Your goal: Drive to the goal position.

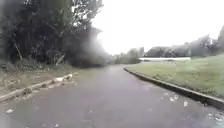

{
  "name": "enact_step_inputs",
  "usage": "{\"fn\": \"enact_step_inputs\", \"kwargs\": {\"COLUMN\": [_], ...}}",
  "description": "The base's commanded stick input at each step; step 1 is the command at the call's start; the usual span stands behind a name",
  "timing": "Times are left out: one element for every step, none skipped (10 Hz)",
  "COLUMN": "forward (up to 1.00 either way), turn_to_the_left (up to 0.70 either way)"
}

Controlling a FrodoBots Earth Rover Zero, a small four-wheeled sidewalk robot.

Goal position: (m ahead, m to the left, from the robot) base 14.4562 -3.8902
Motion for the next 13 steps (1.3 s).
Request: {"fn": "enact_step_inputs", "kwargs": {"forward": [0.70, 0.70, 0.70, 0.70, 0.70, 0.70, 0.70, 0.70, 0.70, 0.70, 0.70, 0.70, 0.70], "turn_to_the_left": [0.00, 0.00, 0.00, 0.00, 0.00, 0.00, 0.00, 0.00, 0.00, 0.00, 0.00, 0.00, 0.00]}}
